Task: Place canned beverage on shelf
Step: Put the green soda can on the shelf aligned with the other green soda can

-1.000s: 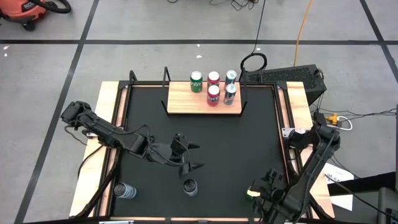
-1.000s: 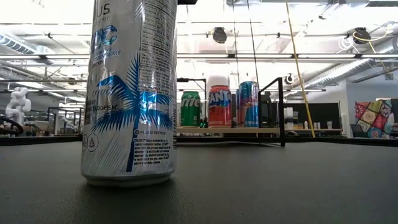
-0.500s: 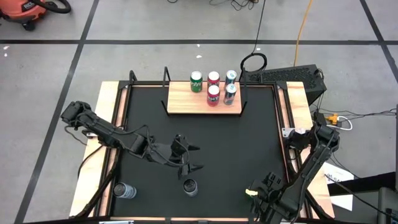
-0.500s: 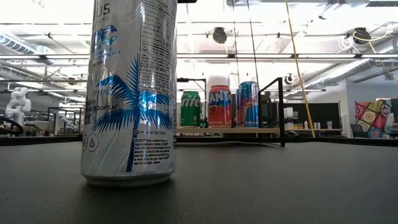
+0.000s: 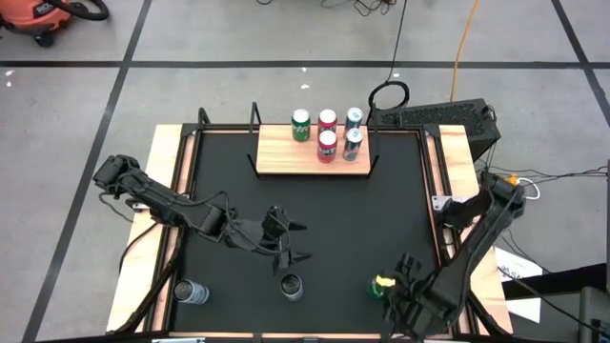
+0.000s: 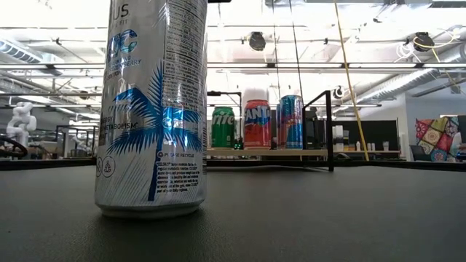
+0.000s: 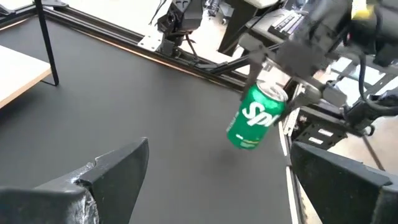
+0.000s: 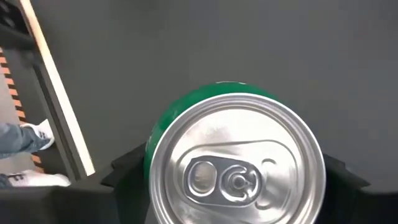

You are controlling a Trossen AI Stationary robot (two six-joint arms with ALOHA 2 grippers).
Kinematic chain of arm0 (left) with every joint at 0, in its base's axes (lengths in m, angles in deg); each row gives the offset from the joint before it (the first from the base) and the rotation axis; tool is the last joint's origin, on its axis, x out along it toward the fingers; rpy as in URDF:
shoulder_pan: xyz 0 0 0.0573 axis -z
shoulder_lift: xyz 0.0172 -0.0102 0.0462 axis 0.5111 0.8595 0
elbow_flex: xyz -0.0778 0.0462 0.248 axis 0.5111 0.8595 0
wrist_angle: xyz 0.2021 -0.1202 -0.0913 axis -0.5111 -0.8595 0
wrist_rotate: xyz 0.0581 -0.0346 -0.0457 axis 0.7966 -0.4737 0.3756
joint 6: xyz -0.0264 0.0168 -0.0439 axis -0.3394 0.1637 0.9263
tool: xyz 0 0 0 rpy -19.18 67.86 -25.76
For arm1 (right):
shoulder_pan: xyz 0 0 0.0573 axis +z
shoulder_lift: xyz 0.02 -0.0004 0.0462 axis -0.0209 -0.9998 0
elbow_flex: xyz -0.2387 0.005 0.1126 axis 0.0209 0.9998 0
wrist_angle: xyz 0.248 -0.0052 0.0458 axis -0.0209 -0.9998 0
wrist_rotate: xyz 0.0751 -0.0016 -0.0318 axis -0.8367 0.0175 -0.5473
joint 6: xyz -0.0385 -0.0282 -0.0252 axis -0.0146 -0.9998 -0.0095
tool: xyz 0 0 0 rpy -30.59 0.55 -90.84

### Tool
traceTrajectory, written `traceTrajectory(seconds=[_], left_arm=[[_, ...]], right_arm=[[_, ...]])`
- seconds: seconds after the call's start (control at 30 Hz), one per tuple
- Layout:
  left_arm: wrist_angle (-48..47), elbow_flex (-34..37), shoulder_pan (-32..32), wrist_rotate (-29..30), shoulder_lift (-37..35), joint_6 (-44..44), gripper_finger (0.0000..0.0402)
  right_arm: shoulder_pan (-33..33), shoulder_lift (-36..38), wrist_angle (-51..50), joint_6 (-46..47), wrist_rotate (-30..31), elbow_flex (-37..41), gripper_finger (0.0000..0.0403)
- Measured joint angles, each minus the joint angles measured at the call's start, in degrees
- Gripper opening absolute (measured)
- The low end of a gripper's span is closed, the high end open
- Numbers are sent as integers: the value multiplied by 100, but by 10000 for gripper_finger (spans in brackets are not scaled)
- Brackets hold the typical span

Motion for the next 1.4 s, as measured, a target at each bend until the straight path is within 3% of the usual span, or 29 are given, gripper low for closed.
traceTrajectory(seconds=[0.1,0.27,0.37,0.47,0.77,0.93,1.2,1.4], left_arm=[[238,-4,-23,-60,0,153,391],[286,-9,-324,-760,0,665,391],[288,-9,-572,-1203,12,368,391],[225,-9,-908,-1606,35,-90,391],[-418,-9,-2106,-3633,35,-1213,391],[-506,-9,-2731,-4452,31,-1597,391],[-519,-9,-3390,-5396,174,-2209,391],[-484,-9,-3602,-5499,355,-2652,378]], right_arm=[[-340,359,19,-727,135,0,295],[-1162,831,162,-2142,268,-15,295],[-1745,875,603,-3236,207,-15,295],[-2383,887,1201,-4273,-237,-15,295],[-3776,956,2404,-6498,-738,-101,295],[-4233,956,2702,-7064,-1106,-242,295],[-4644,954,3134,-7323,-1167,-254,295],[-4844,954,3115,-7195,-1160,-254,295]])
